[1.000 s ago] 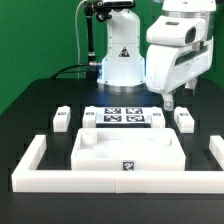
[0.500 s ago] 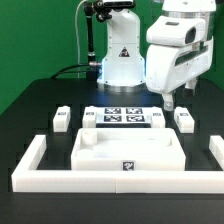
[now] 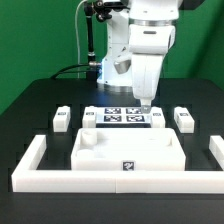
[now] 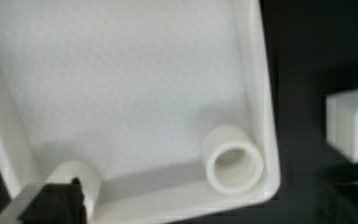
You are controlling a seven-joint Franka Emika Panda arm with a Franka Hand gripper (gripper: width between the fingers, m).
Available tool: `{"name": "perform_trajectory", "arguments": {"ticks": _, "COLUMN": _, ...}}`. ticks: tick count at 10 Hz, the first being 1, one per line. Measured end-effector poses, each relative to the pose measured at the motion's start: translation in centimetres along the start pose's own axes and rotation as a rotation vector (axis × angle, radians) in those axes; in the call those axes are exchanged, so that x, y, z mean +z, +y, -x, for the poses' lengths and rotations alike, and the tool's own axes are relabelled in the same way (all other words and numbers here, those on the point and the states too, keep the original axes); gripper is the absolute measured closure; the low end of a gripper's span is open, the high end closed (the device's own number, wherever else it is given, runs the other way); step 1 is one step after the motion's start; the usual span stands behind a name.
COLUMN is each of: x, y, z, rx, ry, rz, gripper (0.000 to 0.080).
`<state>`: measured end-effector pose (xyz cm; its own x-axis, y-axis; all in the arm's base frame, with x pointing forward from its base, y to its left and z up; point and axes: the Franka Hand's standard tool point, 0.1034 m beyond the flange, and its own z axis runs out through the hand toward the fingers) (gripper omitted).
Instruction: Assemble desk
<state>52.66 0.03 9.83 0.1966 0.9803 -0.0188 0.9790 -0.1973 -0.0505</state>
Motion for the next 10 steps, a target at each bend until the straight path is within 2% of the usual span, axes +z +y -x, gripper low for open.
{"name": "perform_trajectory", "arguments": {"ticks": 1, "x": 0.5, "y": -0.2, "z": 1.4, "rx": -0.132, "ry": 0.005, "rz": 0.006, "gripper": 0.0150}}
{"name": "perform_trajectory", "arguments": {"ticks": 5, "x": 1.0, "y": -0.4, "z": 1.9, "rx": -0.182, "ry": 0.003, "rz": -0.001, "gripper": 0.0150}}
{"name": "perform_trajectory", "arguments": {"ticks": 7, "x": 3.7, "y": -1.4, "z": 3.6, "rx": -0.200, "ry": 0.015, "rz": 0.003, "gripper": 0.0150}}
{"name": "perform_trajectory", "arguments": {"ticks": 9, "x": 6.4, "y": -2.1, "z": 4.0, "rx": -0.184, "ry": 0.025, "rz": 0.001, "gripper": 0.0150}}
{"name": "perform_trajectory", "arguments": {"ticks": 10, "x": 7.2, "y": -2.2, "z": 3.9, "rx": -0.182, "ry": 0.027, "rz": -0.002, "gripper": 0.0150}}
